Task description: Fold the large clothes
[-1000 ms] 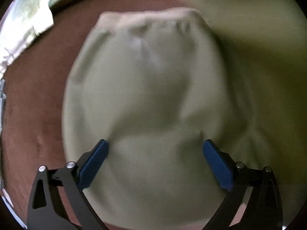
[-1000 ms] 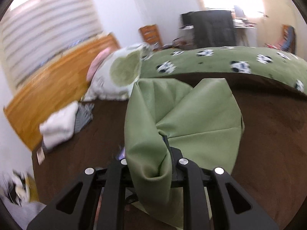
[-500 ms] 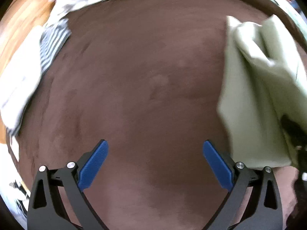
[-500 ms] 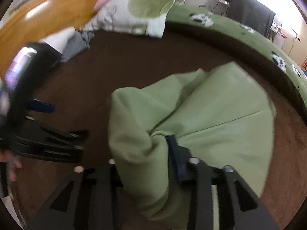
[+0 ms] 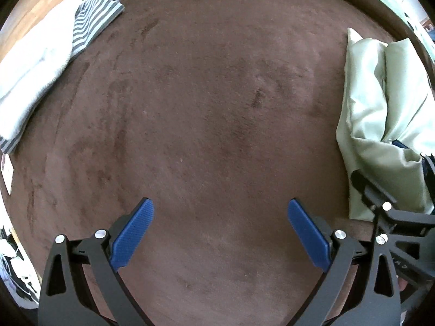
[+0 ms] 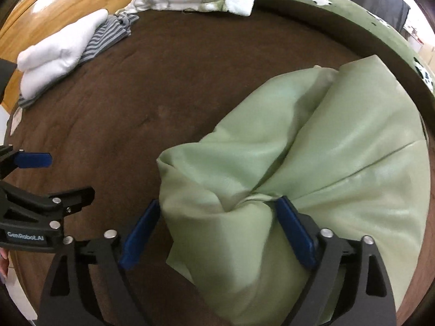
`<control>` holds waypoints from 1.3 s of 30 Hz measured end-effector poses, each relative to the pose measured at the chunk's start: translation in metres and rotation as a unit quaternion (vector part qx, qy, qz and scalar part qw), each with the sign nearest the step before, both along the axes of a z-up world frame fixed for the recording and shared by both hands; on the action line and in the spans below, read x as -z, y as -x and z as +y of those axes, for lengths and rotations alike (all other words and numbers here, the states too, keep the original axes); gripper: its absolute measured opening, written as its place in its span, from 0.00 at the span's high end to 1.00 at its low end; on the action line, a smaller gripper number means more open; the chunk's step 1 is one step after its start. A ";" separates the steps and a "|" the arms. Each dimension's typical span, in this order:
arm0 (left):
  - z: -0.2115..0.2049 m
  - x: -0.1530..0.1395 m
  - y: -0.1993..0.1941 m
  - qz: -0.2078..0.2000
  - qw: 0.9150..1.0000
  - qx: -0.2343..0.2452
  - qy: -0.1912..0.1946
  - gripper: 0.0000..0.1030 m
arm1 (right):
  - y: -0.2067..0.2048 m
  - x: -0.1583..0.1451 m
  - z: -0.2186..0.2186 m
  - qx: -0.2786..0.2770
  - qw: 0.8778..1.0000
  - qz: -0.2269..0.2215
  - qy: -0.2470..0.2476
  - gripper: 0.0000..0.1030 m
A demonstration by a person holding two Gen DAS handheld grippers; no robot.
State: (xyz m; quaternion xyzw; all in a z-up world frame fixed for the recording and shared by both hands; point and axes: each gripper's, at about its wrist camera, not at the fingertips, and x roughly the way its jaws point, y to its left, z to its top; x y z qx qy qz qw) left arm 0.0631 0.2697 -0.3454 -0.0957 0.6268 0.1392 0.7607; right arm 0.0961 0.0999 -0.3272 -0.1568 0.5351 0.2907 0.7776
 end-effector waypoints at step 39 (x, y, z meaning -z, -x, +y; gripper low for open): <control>-0.155 -0.051 -0.054 -0.056 0.973 0.181 0.130 0.06 | -0.213 -0.045 -0.108 0.064 0.997 0.032 -0.032 0.26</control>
